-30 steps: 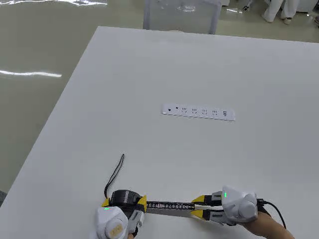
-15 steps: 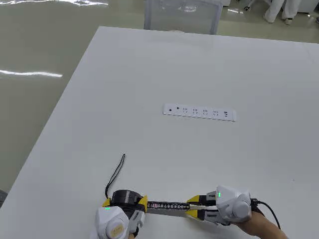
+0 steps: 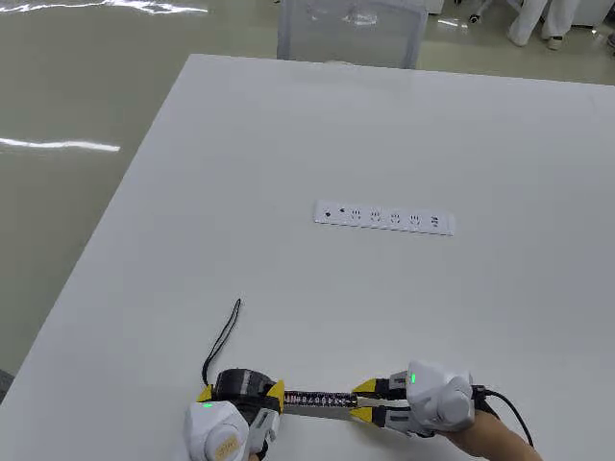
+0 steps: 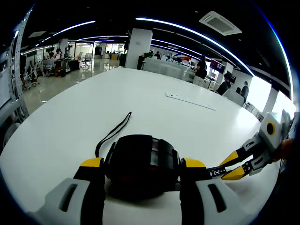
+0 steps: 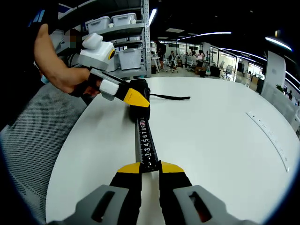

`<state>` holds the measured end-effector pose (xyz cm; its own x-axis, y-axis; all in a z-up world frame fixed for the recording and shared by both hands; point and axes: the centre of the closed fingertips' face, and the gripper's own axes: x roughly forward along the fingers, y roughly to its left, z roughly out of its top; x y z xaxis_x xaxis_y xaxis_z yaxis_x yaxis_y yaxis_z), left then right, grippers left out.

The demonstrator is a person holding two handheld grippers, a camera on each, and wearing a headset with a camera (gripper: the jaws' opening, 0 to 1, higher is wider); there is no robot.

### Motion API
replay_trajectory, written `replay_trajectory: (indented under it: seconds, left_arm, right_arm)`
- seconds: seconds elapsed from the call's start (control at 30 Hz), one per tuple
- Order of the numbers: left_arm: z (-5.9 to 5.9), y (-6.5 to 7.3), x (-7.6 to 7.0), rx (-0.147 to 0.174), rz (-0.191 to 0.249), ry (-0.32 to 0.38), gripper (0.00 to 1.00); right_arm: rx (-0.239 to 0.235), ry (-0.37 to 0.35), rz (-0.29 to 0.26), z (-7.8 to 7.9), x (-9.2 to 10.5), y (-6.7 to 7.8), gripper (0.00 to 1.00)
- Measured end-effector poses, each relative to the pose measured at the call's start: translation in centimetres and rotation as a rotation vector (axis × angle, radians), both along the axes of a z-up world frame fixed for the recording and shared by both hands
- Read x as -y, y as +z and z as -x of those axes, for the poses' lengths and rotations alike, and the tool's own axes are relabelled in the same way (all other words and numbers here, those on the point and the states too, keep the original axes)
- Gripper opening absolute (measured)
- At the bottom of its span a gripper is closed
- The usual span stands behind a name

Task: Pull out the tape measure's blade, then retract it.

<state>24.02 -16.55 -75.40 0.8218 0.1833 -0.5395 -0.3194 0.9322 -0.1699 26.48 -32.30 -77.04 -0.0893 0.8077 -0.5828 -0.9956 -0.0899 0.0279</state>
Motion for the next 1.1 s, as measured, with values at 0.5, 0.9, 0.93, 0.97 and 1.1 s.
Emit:
replay_trajectory:
  seconds: [0.5, 0.9, 0.93, 0.97, 1.1]
  left_arm:
    - [0.0, 0.0, 0.0, -0.002, -0.002, -0.001, 0.61]
    - [0.0, 0.0, 0.0, -0.005, 0.000, -0.002, 0.61]
    - [0.0, 0.0, 0.0, -0.005, 0.001, -0.003, 0.61]
    - [0.0, 0.0, 0.0, -0.005, 0.001, -0.003, 0.61]
    - [0.0, 0.0, 0.0, -0.006, 0.004, -0.003, 0.61]
  right_arm:
    - [0.000, 0.011, -0.007, 0.3, -1.3, -0.1, 0.12]
    - [-0.004, 0.018, -0.014, 0.6, -2.3, -0.3, 0.12]
    - [-0.005, 0.018, -0.015, 0.6, -2.4, -0.3, 0.12]
    - [-0.005, 0.019, -0.015, 0.6, -2.5, -0.3, 0.12]
    - [-0.005, 0.023, -0.017, 0.7, -2.9, -0.2, 0.12]
